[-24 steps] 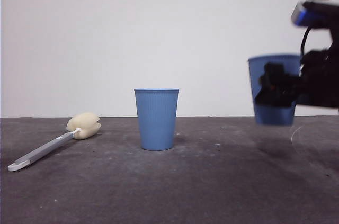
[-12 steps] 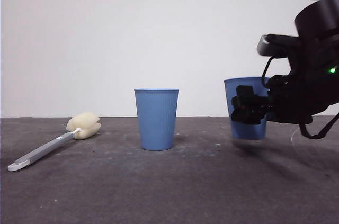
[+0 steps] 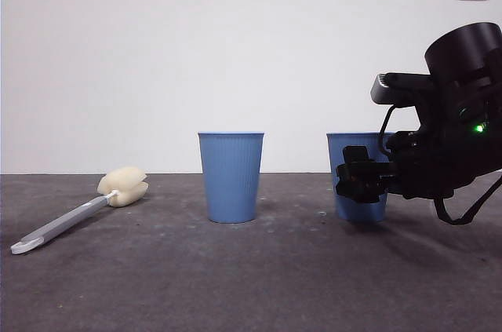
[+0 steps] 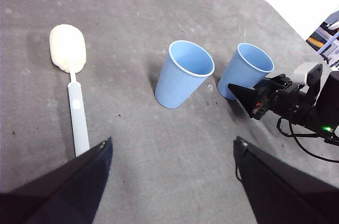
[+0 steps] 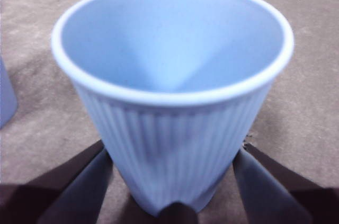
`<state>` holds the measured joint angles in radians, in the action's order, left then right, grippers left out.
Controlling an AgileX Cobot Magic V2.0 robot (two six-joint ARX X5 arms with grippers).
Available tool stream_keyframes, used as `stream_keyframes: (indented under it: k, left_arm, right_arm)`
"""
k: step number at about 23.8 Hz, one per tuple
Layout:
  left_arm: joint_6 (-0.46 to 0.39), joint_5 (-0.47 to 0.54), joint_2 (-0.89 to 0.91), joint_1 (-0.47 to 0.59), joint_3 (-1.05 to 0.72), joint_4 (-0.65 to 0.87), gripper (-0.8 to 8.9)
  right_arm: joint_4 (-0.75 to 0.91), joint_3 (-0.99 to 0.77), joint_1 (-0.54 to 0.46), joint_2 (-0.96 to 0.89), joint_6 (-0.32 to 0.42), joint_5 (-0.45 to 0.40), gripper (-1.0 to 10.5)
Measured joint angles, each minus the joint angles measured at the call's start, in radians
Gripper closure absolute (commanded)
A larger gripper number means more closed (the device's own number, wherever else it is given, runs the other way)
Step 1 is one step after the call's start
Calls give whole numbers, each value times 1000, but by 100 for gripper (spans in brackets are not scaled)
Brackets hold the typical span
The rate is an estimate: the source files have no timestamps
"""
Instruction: Pick up the cup brush,pick up the cup,insert the brush into the cup,clean the cup,put the cup brush back,put the cup back to the fixed position on the table
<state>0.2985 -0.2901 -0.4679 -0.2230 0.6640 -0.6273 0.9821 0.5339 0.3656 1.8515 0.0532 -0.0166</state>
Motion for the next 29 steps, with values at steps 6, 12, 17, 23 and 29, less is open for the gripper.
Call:
stream_keyframes:
  k: [6, 12, 17, 23, 29]
  left_arm:
    - [-1, 0, -17, 0, 0, 0, 433]
    - [-5, 1, -38, 0, 0, 0, 433]
    - [-10, 2, -47, 0, 0, 0, 432]
    - [-18, 2, -47, 0, 0, 0, 432]
    - [-21, 2, -47, 0, 0, 0, 433]
  right_arm:
    - [-10, 0, 0, 0, 0, 0, 840]
    - [-24, 1, 0, -2, 0, 0, 718]
    - [-37, 3, 0, -6, 0, 1, 593]
    - [-111, -13, 0, 6, 13, 25, 496]
    - [-148, -10, 0, -13, 14, 25, 496]
